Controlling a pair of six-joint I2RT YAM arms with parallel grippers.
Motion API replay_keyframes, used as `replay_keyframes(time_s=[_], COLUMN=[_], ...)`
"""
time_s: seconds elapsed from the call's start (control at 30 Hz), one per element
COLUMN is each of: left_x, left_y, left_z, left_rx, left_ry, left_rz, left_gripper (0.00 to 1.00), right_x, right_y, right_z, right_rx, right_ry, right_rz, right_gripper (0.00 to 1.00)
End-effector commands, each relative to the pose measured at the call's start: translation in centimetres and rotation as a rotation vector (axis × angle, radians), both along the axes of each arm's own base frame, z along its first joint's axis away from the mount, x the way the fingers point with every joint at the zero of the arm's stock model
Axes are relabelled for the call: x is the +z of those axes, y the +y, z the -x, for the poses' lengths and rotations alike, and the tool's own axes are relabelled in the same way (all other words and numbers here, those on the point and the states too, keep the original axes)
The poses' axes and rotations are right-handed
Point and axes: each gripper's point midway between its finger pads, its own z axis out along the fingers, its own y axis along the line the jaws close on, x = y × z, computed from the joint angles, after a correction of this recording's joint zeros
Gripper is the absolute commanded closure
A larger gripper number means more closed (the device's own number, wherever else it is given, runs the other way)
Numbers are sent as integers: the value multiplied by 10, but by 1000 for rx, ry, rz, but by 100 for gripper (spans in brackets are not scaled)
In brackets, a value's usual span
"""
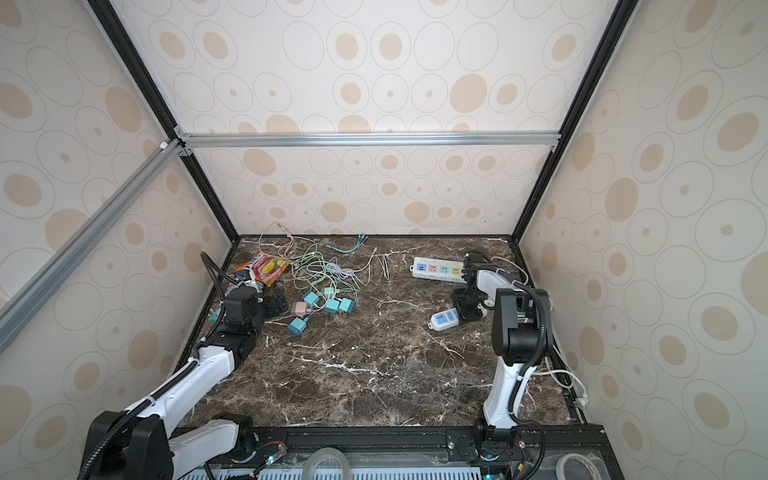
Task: Insert the plug
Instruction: 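Grasp the small power strip with the right gripper and drag it toward the robot, then release the small strip mid-table and move the right gripper to the large strip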
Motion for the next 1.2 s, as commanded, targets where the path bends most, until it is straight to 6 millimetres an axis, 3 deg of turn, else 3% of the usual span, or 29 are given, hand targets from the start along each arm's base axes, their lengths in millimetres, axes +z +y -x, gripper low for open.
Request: replay_keyframes(time_s=[0.0, 0.27, 0.47, 0.8, 1.17], left_x=[1, -6, -13, -15, -25], left_y=[-4, -16, -16, -15, -19], left_z=[-4, -10, -11, -2, 7], left_rx=[-14, -59, -38, -30, -37], left_ry=[-5, 10, 19, 9, 35], left_rz=[37, 83, 117, 129, 132], left_gripper=[2, 2, 2, 2, 2], right_x=[8, 12, 11, 3, -5], right_y=[4, 12, 42, 115, 171], right_z=[20, 75, 114, 142, 142], right_rx=[-53, -97, -173, -176, -84], right_ry=[4, 40, 62, 70, 95], right_rz=[-29, -39, -73, -95, -147], right_gripper=[39, 43, 43, 43, 38])
